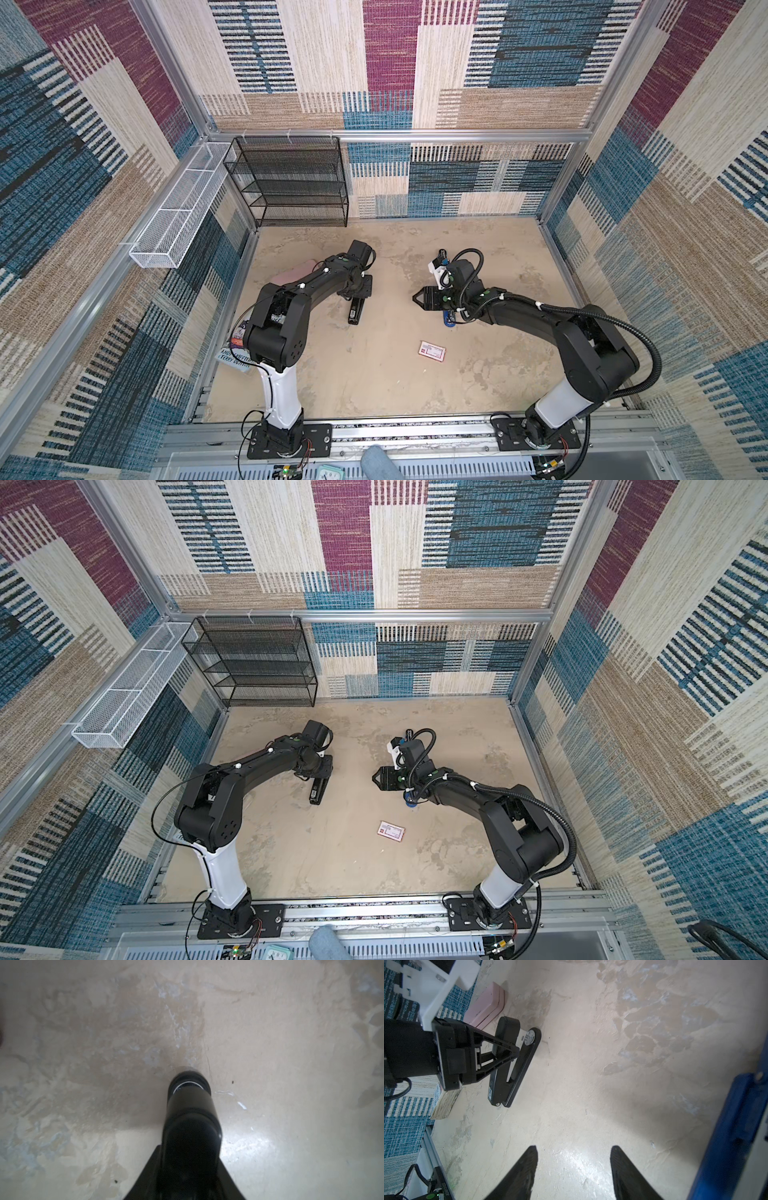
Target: Load the staples into the stapler
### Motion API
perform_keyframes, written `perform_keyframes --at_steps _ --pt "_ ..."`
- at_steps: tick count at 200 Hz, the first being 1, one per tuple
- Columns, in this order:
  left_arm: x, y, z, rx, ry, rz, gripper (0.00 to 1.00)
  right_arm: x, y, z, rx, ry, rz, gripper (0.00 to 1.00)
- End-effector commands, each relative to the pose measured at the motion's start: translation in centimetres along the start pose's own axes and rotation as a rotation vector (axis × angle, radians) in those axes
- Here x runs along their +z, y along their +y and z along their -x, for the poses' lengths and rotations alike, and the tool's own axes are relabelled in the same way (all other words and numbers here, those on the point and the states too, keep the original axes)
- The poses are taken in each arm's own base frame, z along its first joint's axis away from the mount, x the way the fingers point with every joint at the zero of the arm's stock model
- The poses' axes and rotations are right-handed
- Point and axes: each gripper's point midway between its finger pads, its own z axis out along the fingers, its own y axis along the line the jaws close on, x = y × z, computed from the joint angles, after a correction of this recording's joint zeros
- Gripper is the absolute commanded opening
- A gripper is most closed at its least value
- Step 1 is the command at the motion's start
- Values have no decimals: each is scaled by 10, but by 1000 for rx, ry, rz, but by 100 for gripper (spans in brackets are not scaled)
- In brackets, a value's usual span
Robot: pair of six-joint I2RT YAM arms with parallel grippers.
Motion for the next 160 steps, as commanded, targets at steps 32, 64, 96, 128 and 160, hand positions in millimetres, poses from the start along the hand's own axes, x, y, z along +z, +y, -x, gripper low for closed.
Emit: perform_keyframes --at_steps 32,64,96,128,160 --pt "-7 -13 -1 13 5 -45 48 10 9 0 31 -8 72 59" --pt "-6 -8 6 24 1 -4 49 10 11 3 30 -13 79 59" --pt "-2 -8 13 33 -3 9 47 11 11 3 33 -11 80 59" --pt "0 -10 18 41 -3 11 39 14 11 -1 39 -1 81 59" --pt "-3 -13 23 54 -6 1 24 18 10 -5 45 9 85 58"
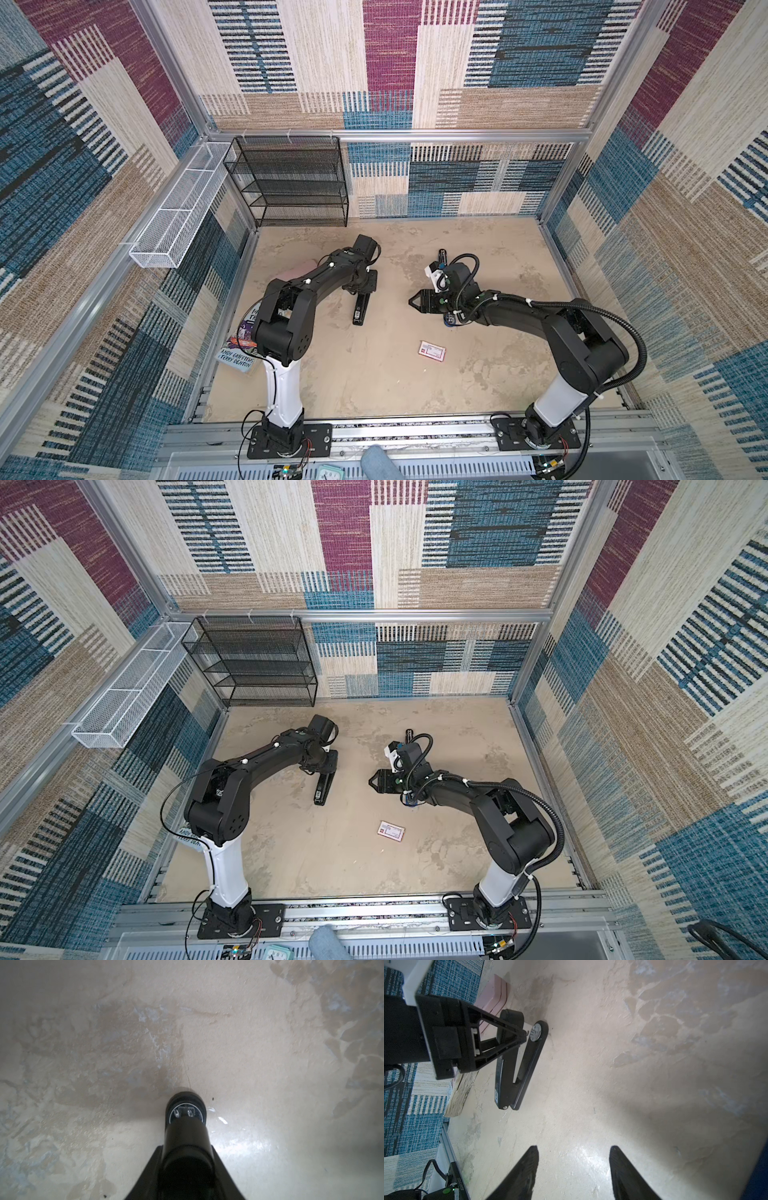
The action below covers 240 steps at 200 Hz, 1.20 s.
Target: Load the staples into the stapler
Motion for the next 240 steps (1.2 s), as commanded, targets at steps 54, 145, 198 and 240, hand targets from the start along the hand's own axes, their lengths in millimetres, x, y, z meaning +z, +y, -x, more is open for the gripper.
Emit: perform_keyframes --at_steps 54,145,198,240 --pt "-22 -9 3 44 -11 -48 0 10 18 13 4 -19 103 56" --pt "-82 -59 -13 147 -112 -175 0 21 44 43 114 -15 367 45" --pt "-95 -79 -18 154 -130 -237 0 15 48 48 154 -16 477 46" --pt "-103 -92 -16 160 -150 -270 0 18 50 47 166 0 515 42"
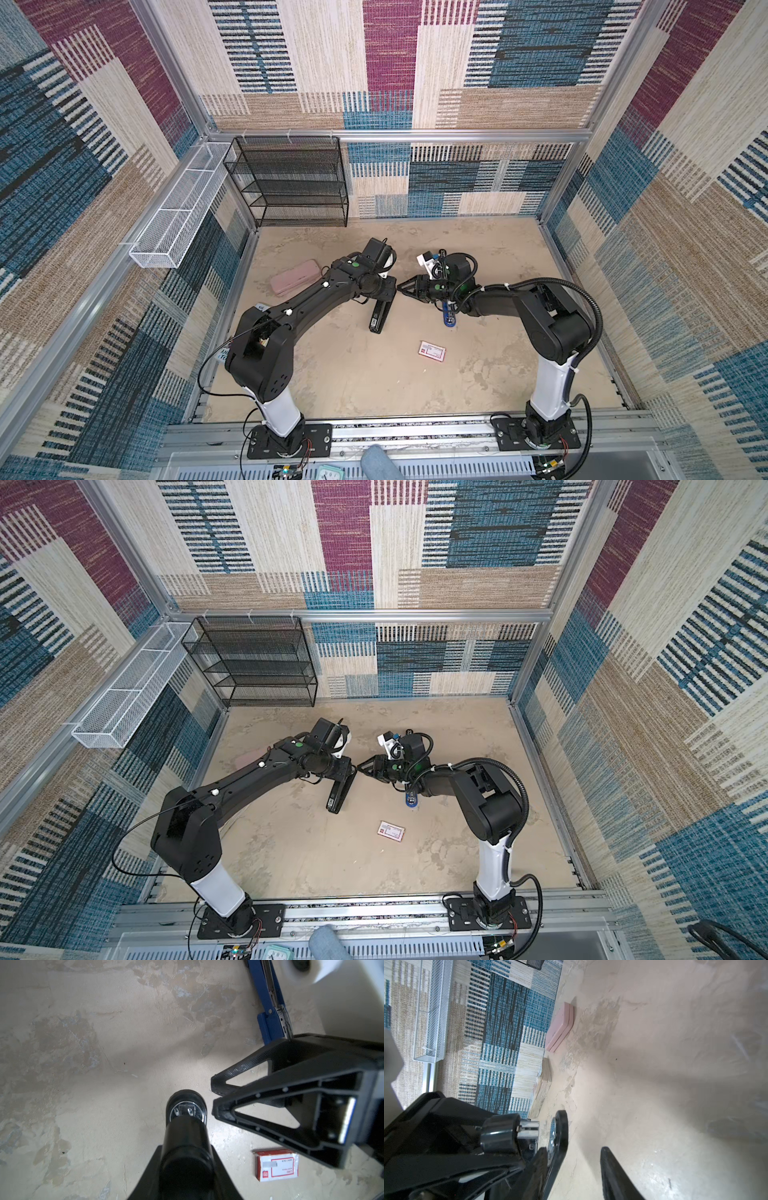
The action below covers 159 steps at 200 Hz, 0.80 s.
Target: Load the staples into the stapler
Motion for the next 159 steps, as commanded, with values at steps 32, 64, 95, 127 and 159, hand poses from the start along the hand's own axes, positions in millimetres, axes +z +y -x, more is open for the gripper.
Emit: perform_keyframes --at_steps 32,64,95,127,159 --pt "-10 -19 17 4 -64 -56 0 4 13 1 -5 18 93 37" --pt "-10 -25 18 17 -70 -63 0 5 17 0 -3 35 123 33" --pt "-13 -30 23 25 -94 -68 0 6 19 -1 0 46 140 29" --pt "-20 -33 30 30 -124 -71 0 7 18 -2 5 48 143 15" --pt "-29 -29 32 28 -153 -55 0 4 4 4 36 28 119 5"
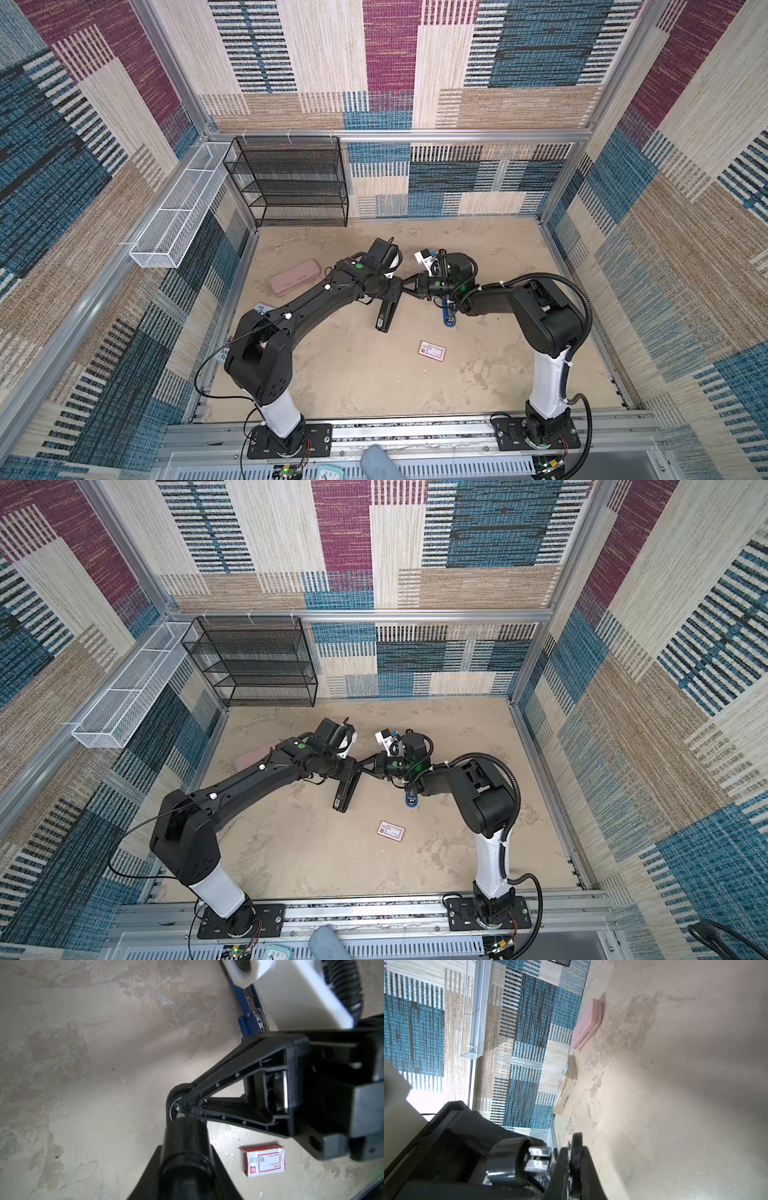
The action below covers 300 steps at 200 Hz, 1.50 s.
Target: Load the staples into the stapler
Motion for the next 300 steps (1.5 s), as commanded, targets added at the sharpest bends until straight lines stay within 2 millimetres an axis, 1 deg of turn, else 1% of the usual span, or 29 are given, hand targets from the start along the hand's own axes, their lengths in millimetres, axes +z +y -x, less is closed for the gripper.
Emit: perform_keyframes --at_steps 1,51,114,152,186,208,247,266,300 --pt "-16 -7 28 -9 -120 -28 0 -1 -16 2 19 -13 -35 5" --pt "-34 -1 22 -16 -151 -8 0 -13 -38 17 63 -61 -70 0" --pt "-55 6 10 -32 -199 5 0 -19 -61 32 101 -108 -99 0" --pt "-64 15 -8 -50 -227 20 0 -26 -75 49 130 -158 -115 0" --pt "-71 20 -28 -60 -272 1 0 -33 -86 58 161 -192 -116 0" --pt "-69 22 -44 -67 -287 -14 0 -37 -92 62 175 -210 -113 0" --pt "-53 24 -73 -77 -265 -28 0 -38 -103 68 188 -226 -128 0" --pt "-47 28 -86 -98 -268 -22 6 -39 -110 71 198 -237 -136 0" --pt "-39 32 -104 -117 -271 -13 8 -39 -122 74 210 -249 -151 0"
